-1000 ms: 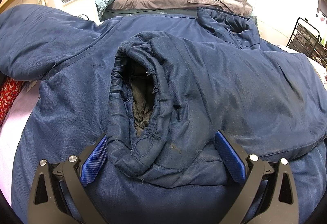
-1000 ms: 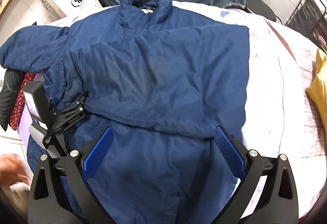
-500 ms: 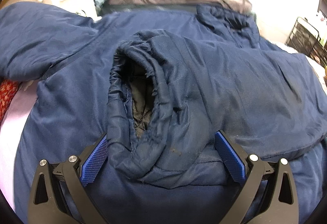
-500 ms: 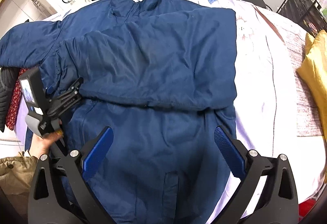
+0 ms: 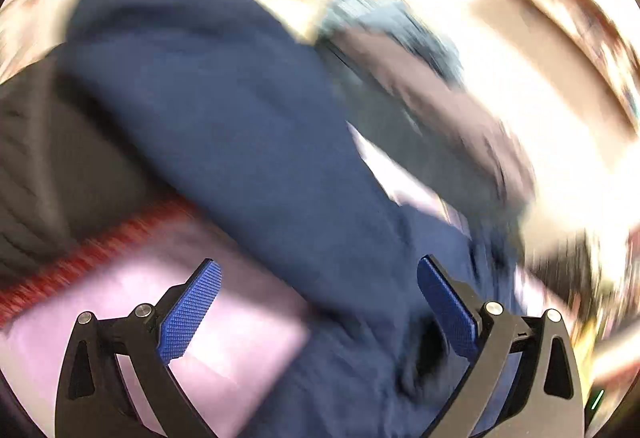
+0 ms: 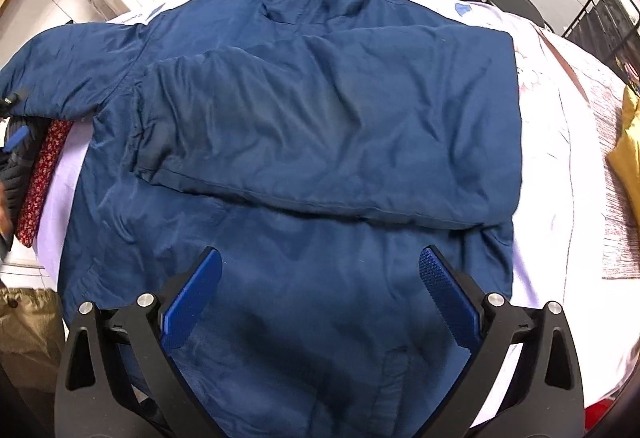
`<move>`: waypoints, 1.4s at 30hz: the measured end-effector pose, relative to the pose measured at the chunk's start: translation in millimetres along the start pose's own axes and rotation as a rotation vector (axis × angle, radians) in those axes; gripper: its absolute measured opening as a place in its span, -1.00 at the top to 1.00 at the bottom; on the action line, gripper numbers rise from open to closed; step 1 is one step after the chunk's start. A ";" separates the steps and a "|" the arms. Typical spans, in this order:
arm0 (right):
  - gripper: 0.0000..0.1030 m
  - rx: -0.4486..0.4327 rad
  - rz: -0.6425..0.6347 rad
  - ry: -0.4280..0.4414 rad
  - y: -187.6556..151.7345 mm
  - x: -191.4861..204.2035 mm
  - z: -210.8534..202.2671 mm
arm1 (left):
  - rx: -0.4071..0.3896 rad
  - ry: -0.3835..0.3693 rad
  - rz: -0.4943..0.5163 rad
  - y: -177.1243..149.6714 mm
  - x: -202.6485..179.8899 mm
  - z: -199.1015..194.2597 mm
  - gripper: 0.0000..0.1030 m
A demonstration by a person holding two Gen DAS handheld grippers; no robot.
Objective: Fold large clothes
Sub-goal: 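Grasp the other sleeve cuff with the left tool and lift it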
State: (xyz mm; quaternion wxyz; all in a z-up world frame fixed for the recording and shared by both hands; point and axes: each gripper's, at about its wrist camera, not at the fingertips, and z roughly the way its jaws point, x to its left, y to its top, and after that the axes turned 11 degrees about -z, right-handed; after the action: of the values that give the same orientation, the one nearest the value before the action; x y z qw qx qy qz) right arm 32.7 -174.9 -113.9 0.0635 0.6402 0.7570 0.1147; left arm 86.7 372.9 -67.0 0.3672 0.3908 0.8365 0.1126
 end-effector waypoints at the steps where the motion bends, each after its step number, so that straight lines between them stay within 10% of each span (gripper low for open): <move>1: -0.90 -0.005 0.004 0.002 2.0 2.1 -0.9 | -0.032 0.015 -0.060 21.4 17.6 -6.1 -0.88; 6: -0.90 -0.020 0.012 -0.005 7.4 5.7 -5.3 | -0.063 -0.002 -0.257 102.5 82.8 -5.3 -0.86; 11: -0.90 -0.014 0.023 -0.018 9.3 3.9 -5.5 | -0.059 -0.018 -0.195 127.3 74.3 7.8 -0.78; 15: -0.90 -0.024 0.032 -0.023 8.8 0.9 -9.0 | -0.105 0.076 -0.264 137.5 75.3 11.7 0.50; 22: -0.90 -0.069 0.063 -0.018 9.8 -10.1 -20.4 | -0.165 0.000 -0.102 123.5 14.1 -20.7 0.80; 31: -0.89 -0.122 0.124 0.009 1.1 -32.2 -30.2 | -0.116 -0.218 0.240 50.7 -146.6 -50.6 0.82; 42: -0.90 -0.165 0.255 -0.016 -26.8 -80.2 -45.3 | 0.312 -0.371 0.477 -157.2 -276.6 52.5 0.82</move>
State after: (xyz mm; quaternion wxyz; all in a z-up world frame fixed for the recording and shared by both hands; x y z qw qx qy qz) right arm 9.9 -262.1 -81.1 0.1071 0.7246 0.6569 0.1785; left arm 151.3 58.8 -33.1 0.4120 0.6407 0.6478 -0.0072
